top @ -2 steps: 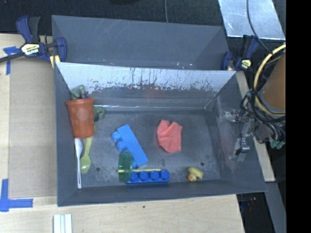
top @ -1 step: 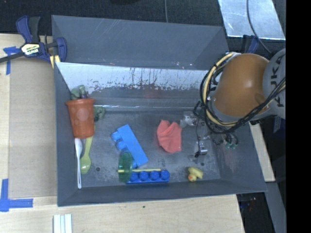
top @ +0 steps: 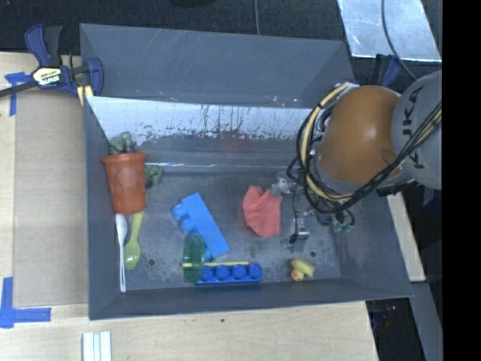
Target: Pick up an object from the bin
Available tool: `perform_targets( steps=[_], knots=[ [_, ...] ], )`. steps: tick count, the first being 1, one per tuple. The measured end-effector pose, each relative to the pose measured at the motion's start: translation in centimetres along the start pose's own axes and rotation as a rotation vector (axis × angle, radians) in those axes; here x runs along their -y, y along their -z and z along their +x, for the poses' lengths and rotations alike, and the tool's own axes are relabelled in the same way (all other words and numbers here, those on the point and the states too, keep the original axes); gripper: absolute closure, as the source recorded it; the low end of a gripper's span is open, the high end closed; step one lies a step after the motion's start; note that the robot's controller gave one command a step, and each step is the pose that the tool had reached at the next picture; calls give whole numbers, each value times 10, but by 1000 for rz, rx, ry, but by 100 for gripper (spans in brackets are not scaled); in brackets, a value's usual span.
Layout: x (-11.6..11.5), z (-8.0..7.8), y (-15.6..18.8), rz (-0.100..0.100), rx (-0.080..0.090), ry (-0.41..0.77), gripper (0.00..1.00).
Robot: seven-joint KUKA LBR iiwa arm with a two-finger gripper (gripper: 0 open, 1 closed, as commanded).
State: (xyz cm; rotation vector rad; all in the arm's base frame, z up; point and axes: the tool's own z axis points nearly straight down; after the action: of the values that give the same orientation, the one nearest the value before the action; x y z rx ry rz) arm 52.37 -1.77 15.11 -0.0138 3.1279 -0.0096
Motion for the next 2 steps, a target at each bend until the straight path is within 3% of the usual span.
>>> perform_targets(
  steps=[1,2],
  knots=[
    [-9,-48,-27,-3,1,-97,0],
    [-12,-57,-67,-2,1,-319,0]
  ],
)
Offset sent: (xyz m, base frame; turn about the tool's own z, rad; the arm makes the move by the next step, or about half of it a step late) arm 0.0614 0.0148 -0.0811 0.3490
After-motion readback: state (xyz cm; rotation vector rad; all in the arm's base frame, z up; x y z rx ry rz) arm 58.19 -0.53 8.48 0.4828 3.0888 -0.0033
